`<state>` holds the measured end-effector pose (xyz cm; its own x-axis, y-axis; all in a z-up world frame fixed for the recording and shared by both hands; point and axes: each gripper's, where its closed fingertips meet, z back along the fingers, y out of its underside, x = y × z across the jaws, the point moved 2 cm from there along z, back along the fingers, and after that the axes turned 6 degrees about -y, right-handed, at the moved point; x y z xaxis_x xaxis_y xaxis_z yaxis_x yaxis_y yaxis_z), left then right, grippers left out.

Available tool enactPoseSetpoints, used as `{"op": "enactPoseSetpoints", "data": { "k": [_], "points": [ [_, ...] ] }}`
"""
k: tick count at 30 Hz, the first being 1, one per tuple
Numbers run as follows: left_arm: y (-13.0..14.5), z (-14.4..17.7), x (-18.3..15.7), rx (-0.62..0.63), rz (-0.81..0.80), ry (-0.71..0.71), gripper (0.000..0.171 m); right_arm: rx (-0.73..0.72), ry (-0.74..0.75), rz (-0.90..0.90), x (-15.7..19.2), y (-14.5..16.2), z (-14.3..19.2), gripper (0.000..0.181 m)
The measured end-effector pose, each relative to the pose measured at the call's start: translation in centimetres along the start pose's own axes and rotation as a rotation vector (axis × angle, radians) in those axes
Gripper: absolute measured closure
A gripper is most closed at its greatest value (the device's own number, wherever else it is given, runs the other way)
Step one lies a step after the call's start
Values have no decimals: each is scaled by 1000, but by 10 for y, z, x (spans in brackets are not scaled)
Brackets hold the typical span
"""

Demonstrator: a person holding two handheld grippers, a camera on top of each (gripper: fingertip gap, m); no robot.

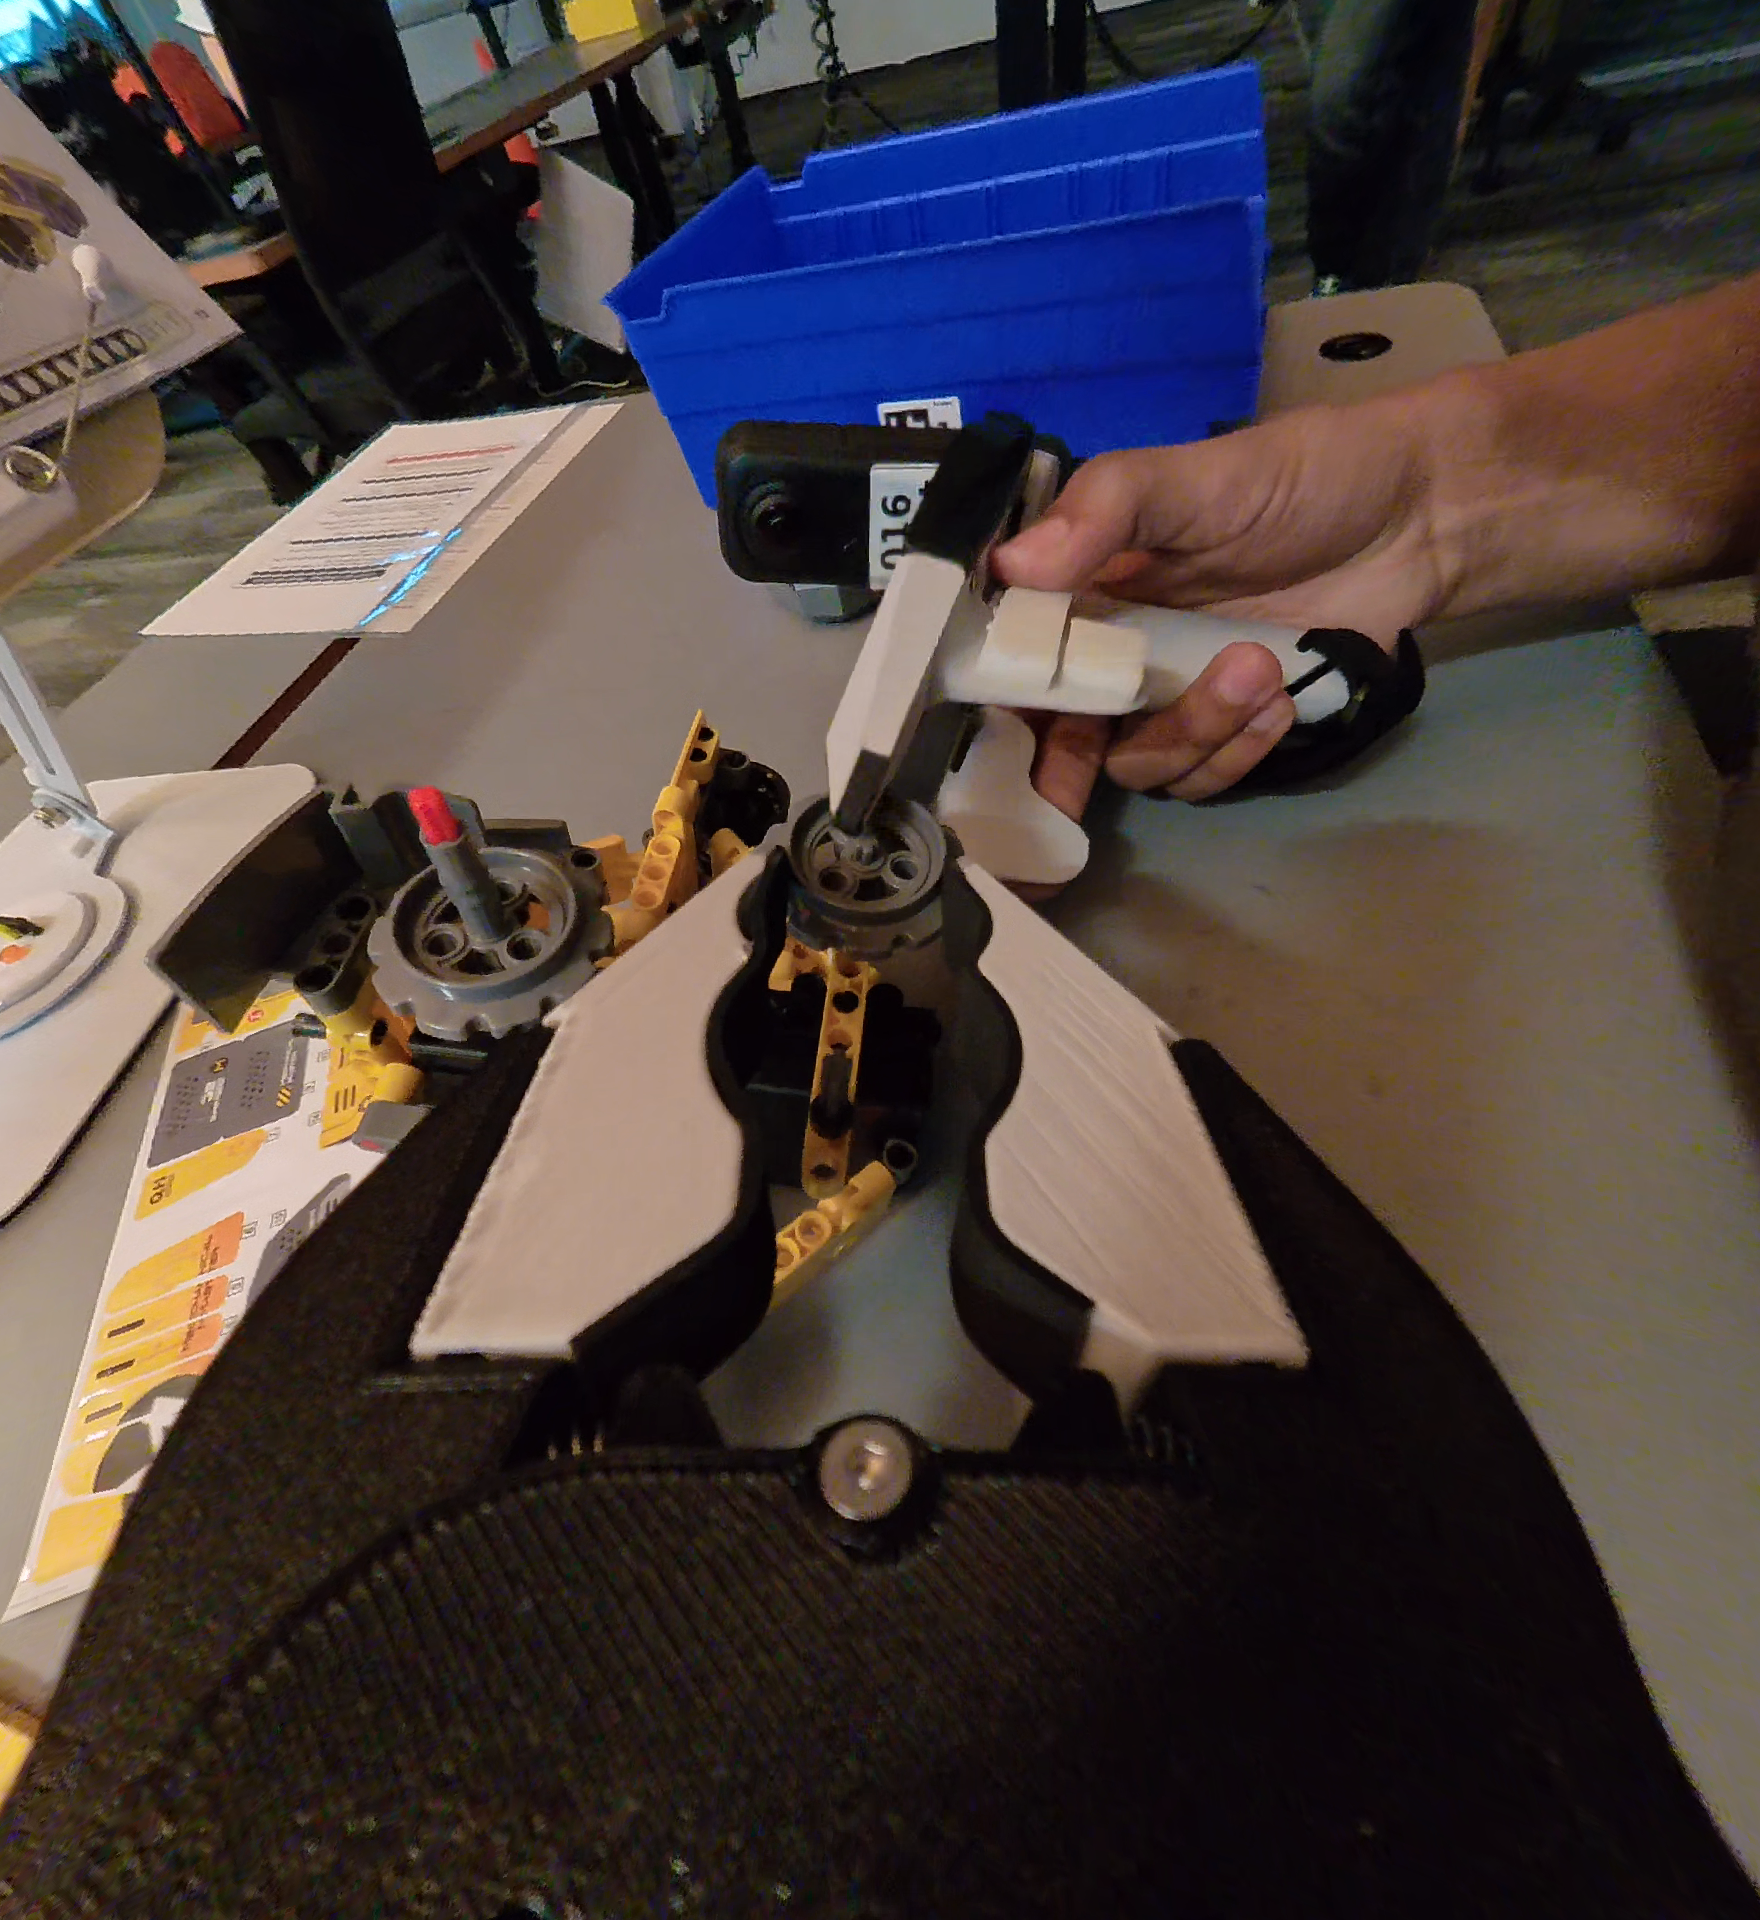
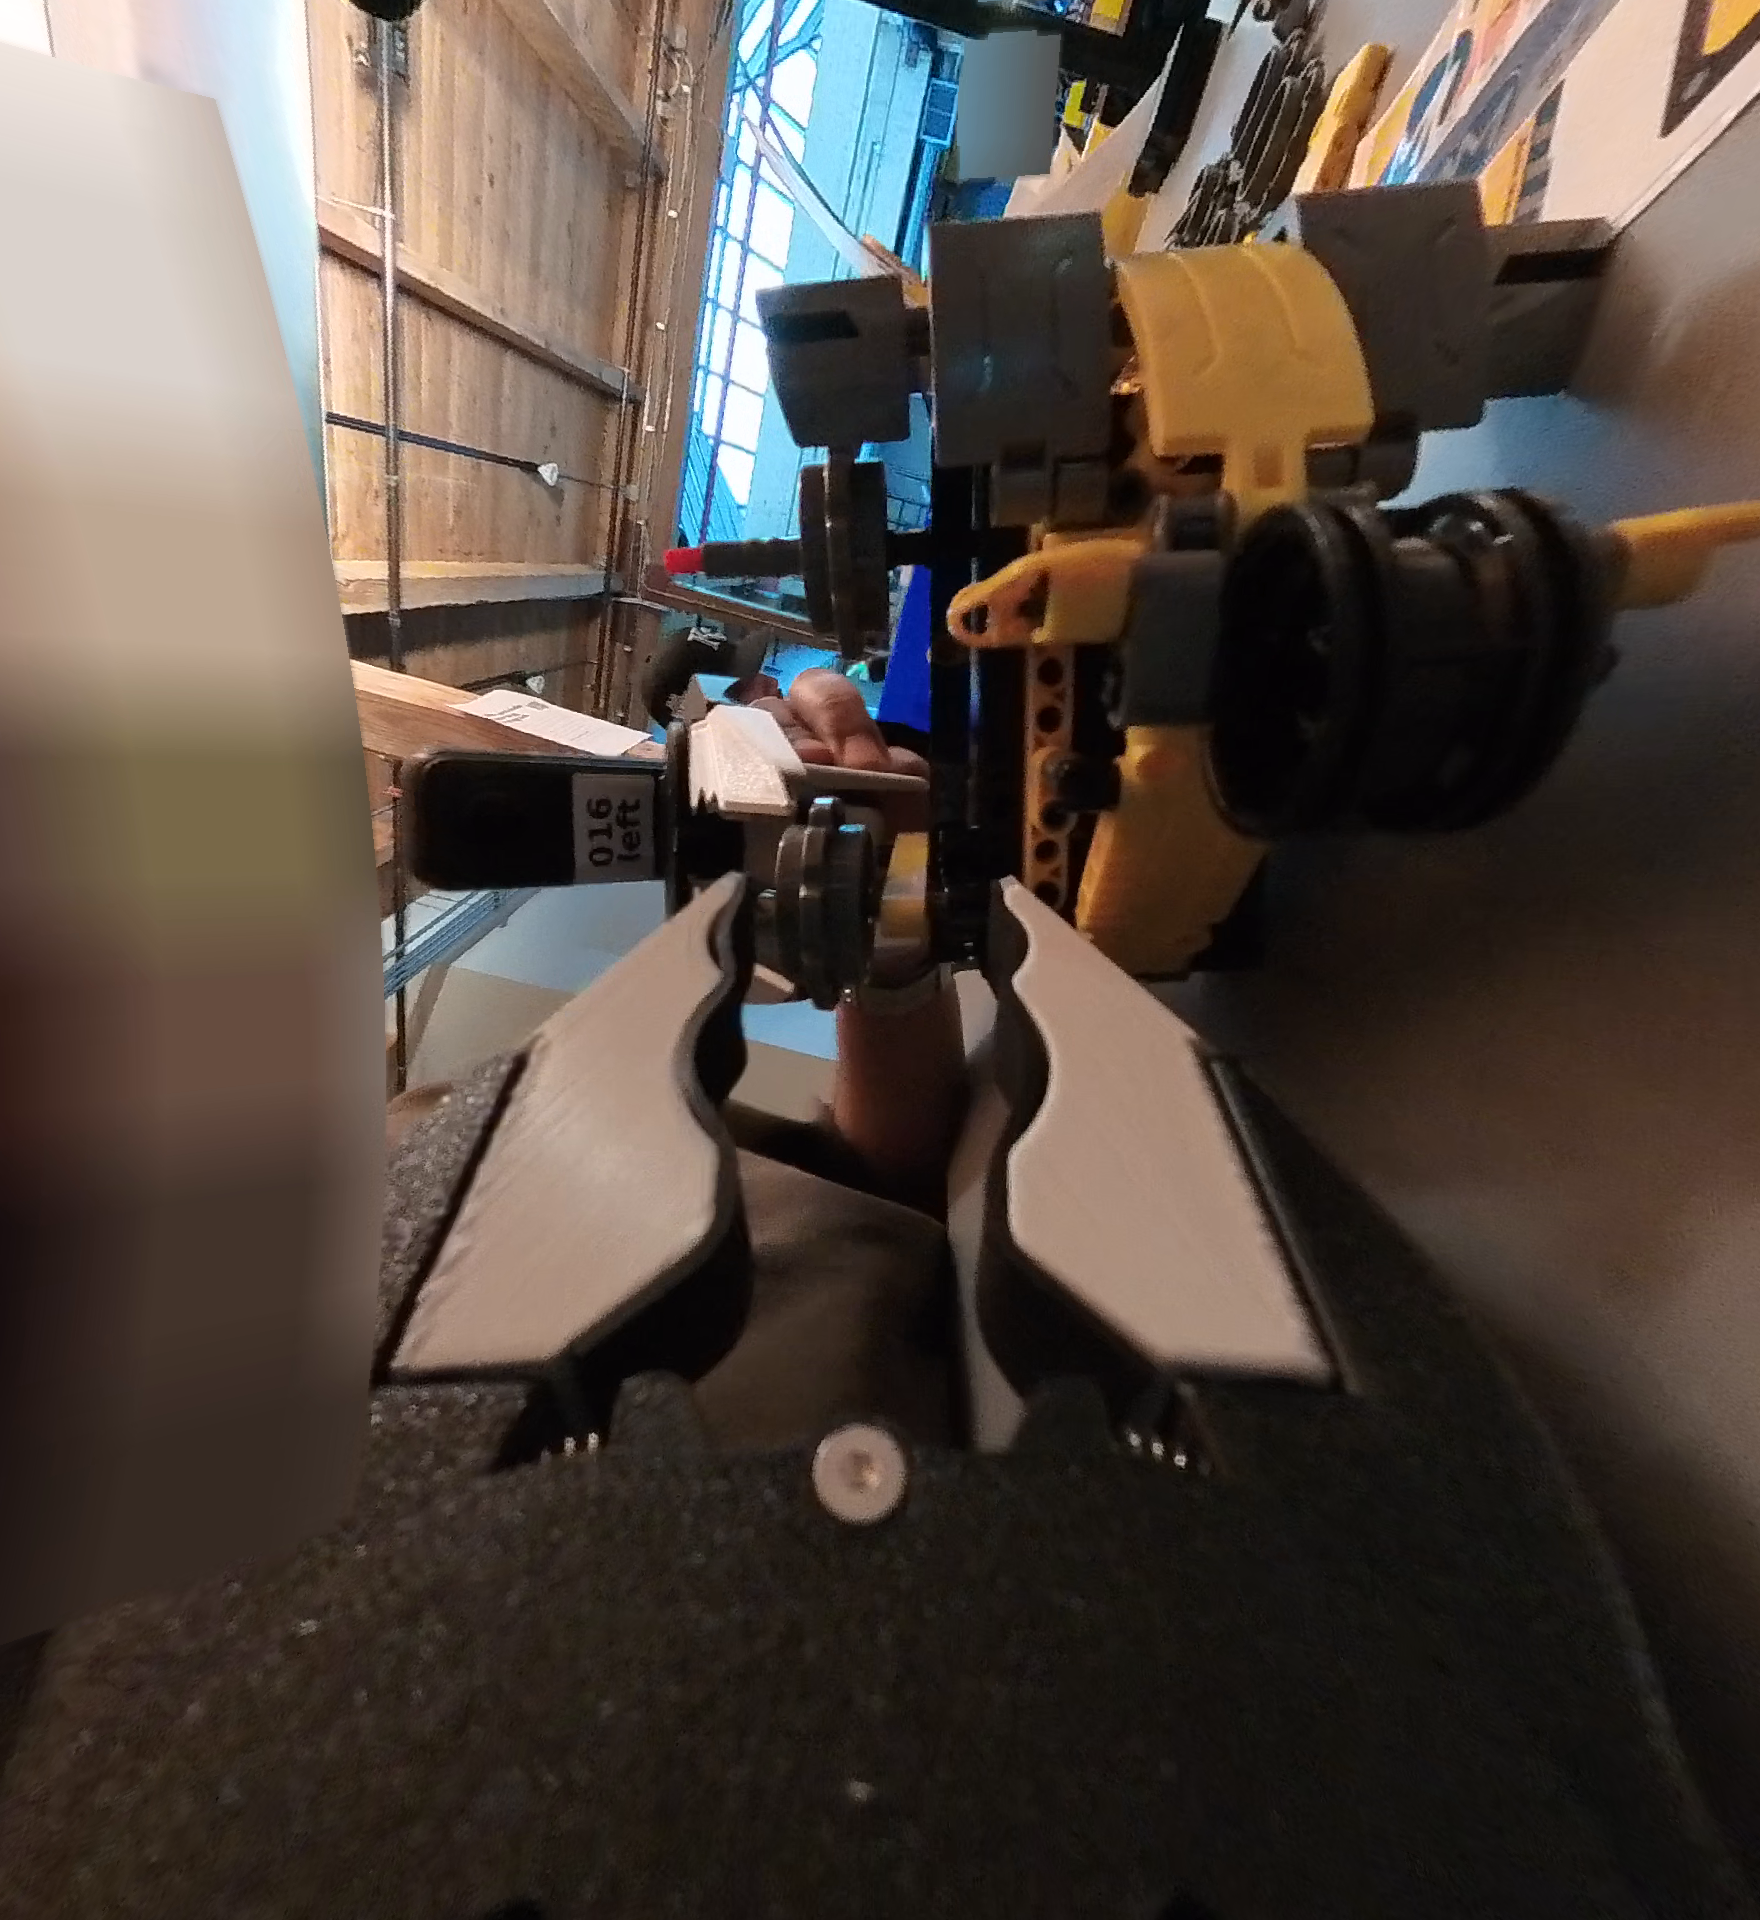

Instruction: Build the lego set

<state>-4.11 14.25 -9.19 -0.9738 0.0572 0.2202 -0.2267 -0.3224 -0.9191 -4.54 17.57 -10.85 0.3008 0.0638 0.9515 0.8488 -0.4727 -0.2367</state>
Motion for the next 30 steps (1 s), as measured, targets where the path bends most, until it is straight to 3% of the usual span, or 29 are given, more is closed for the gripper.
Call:
{"op": "enactPoseSetpoints", "data": {
  "k": [11,15,17,30],
  "points": [
    [1,3,2,-14,15,21,142,-7,-21,-20,-1,0,-2,142],
    [2,4,3,-17,7,19,142,-35,-65,-47,2,-4,-1,129],
    [2,4,4,-16,5,15,142,-31,-31,-25,-1,-4,0,143],
    [2,7,10,-21,39,20,139,-3,-60,-50,-2,-2,-2,144]
  ]
}}
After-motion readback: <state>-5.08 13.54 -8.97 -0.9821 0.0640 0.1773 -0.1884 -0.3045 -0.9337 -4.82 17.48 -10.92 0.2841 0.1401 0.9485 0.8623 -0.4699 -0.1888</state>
